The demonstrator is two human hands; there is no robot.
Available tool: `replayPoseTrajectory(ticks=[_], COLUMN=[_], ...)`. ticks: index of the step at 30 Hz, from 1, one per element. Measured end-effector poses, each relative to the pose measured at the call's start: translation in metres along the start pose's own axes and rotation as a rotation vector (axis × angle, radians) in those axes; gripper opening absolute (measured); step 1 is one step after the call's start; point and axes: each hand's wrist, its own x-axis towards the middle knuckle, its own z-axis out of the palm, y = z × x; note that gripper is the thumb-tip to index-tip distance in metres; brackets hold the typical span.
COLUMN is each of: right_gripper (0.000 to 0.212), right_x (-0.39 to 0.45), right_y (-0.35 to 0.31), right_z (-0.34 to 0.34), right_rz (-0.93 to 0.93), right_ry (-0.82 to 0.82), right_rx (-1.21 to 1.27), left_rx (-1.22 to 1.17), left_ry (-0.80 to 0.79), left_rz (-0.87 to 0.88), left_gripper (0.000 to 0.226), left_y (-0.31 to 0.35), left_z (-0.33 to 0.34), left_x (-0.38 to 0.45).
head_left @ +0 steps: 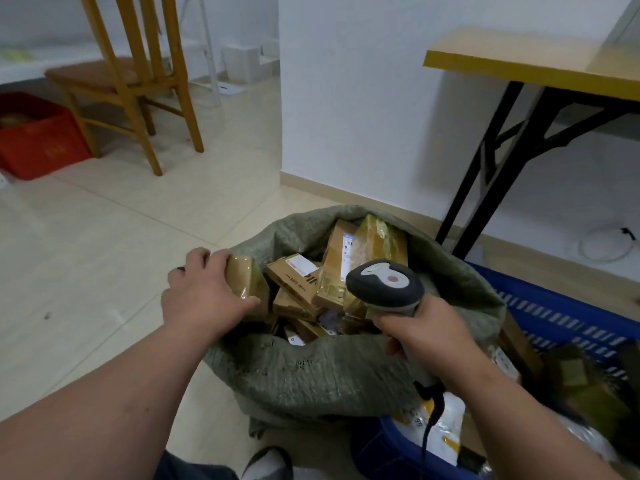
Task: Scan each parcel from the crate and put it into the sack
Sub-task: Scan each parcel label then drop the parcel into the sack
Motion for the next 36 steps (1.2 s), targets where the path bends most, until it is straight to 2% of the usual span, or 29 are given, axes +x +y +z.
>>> replayPoseTrajectory(ticks=[3,11,15,17,19,21,25,27,29,33,36], right_gripper=[0.008,0.005,0.007,0.006,0.007,0.008,0.008,0.009,0.010,0.008,0.007], right_x=[0.007,0.021,0.028,0.031,0.033,0.034,0.035,0.034,0.032,0.027,0.024], right_y=[0.001,0.010,0.013,0.016,0.018,0.020,0.022,0.022,0.022,0.026,0.032], right_z=[0.006,0.011,0.011,0.012,0.012,0.011,0.008,0.007,0.005,-0.001,-0.009], right_rz=[0.011,0.055,0.066,0.074,0.088,0.102,0.121,0.123,0.122,0.105,0.105], right_ry=[-0.036,-0.041,-0.034,-0.029,-0.026,-0.027,-0.016,-0.016,-0.021,0.009,0.003], right_rx=[-0.042,-0.082,-0.094,-0.081,-0.072,-0.053,-0.050,-0.061,-0.059,-0.018,0.001], left_rx=[0.080,0.352,0.383,0.361,0.258,0.053,-0.367,-0.386,-0.379,-0.534,-0.706], left_ry=[-0.081,-0.489,-0.591,-0.589,-0.560,-0.569,-0.724,-0.835,-0.859,-0.761,-0.549], left_rz=[0.097,0.298,0.323,0.329,0.338,0.305,0.232,0.257,0.281,0.165,0.006], left_gripper=[0.097,0.098,0.098,0.092,0.080,0.071,0.051,0.044,0.042,0.023,0.018], left_y=[0.006,0.024,0.035,0.036,0.036,0.037,0.049,0.058,0.066,0.074,0.074], left_z=[0.010,0.036,0.027,0.031,0.040,0.049,0.054,0.056,0.059,0.059,0.049], left_x=[0.005,0.011,0.033,0.035,0.032,0.029,0.018,0.011,0.006,0.002,0.005])
